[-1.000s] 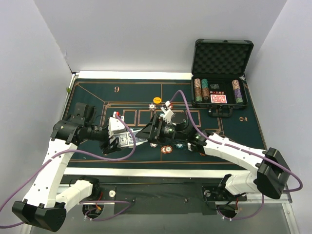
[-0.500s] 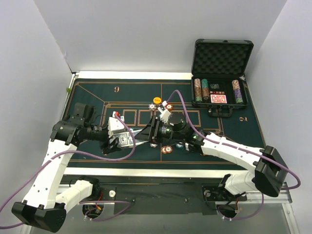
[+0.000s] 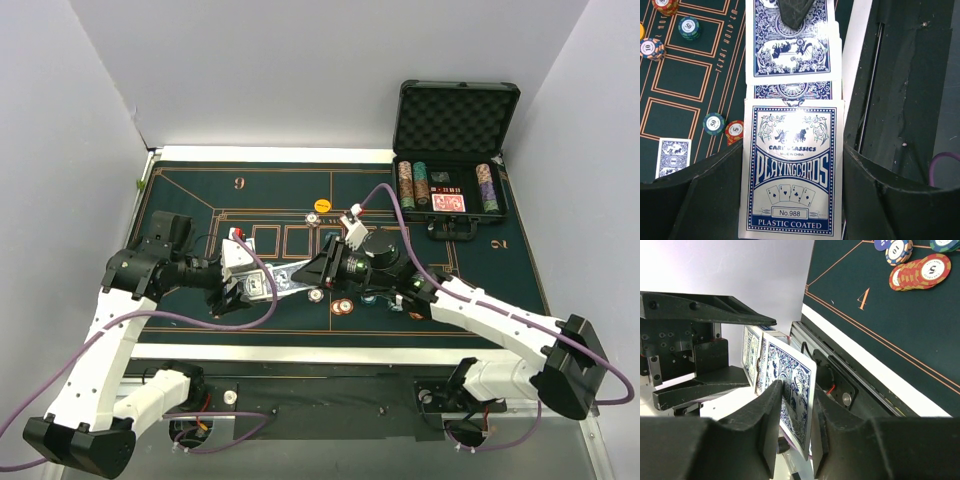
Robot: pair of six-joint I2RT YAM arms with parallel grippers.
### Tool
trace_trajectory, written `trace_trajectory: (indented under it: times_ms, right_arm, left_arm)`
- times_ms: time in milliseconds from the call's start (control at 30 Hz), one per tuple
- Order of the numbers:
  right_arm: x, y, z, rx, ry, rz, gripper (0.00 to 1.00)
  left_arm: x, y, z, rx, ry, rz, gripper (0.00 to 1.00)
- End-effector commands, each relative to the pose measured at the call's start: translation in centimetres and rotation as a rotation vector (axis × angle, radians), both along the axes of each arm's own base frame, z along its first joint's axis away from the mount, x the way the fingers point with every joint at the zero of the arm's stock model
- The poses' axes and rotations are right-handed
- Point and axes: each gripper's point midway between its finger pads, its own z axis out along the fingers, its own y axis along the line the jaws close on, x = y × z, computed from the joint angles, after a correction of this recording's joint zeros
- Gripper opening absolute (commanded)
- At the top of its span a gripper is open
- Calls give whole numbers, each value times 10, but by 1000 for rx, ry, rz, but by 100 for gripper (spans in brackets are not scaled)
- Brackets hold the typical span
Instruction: Distribute texas hold em gaming equipment
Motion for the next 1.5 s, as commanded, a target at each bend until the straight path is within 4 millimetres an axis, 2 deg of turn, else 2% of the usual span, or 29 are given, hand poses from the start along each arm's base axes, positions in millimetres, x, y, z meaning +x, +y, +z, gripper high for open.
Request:
trace_trajectory:
  times_ms: [0,167,433,667,733,800,900,933,967,1000,1033,1067,1100,1133,1167,1200,1233,1267,1300,1333,1367,1400,1433,1467]
  right_arm:
    - [3,-11,11,20,-34,-31,20]
    - [4,-20,13,6,-42,-47,12]
    - [16,-49,23,3,-57,-106,0]
    - [30,-59,32,-2,-62,-129,0]
    - [41,-65,34,-11,-69,-147,0]
    - [60,-74,36,-16,-74,-184,0]
    - [98,-84,15,-82,-47,-229,0]
    - [111,-81,5,-112,-34,-228,0]
    - [125,-83,10,-115,-51,-245,0]
    - [141,-83,-11,-165,-24,-253,0]
    - [154,-80,-4,-166,-43,-260,0]
    - [168,-79,-28,-218,-11,-259,0]
    - [185,-76,-22,-221,-34,-269,0]
    - [199,-75,-49,-269,0,-266,0]
    - [215,-72,-37,-266,-34,-277,0]
    - [227,-73,-66,-316,10,-274,0]
    - [242,-69,-55,-306,-16,-280,0]
    - [252,-68,-79,-329,26,-277,0]
    - [265,-64,-69,-315,5,-282,0]
    - [274,-62,-88,-325,41,-284,0]
    - [283,-57,-86,-314,33,-283,0]
    - [290,-56,-97,-320,53,-289,0]
    - [297,-53,-96,-315,50,-293,0]
    - [302,-51,-111,-329,72,-297,0]
  left_arm:
    - [2,-6,19,-59,-65,-18,36]
    - [1,-6,19,-58,-67,-18,36]
    - [2,-5,18,-50,-71,-16,36]
    - [1,-5,17,-53,-64,-18,36]
    - [0,-5,17,-51,-64,-19,36]
    - [-1,-4,16,-48,-63,-19,36]
    - [-2,-5,17,-53,-65,-22,36]
    - [-2,-5,18,-53,-66,-22,36]
    - [-3,-5,18,-53,-62,-21,36]
    - [-2,-5,18,-54,-64,-20,36]
    - [-2,-4,18,-52,-64,-17,36]
    - [-2,-5,18,-55,-61,-20,36]
    - [-1,-5,18,-54,-58,-18,36]
    - [-1,-5,19,-57,-59,-19,36]
    - [-1,-6,19,-58,-59,-18,36]
    - [-1,-6,19,-61,-54,-19,36]
    - [-1,-6,20,-61,-57,-19,35]
    - [-1,-6,20,-61,-55,-18,36]
    - [-1,-6,20,-62,-56,-18,36]
    - [0,-5,20,-60,-60,-14,35]
    - [0,-5,20,-56,-60,-12,35]
    - [0,-5,20,-55,-64,-12,35]
    - [0,-4,20,-52,-65,-8,35]
    - [0,-4,20,-53,-66,-8,35]
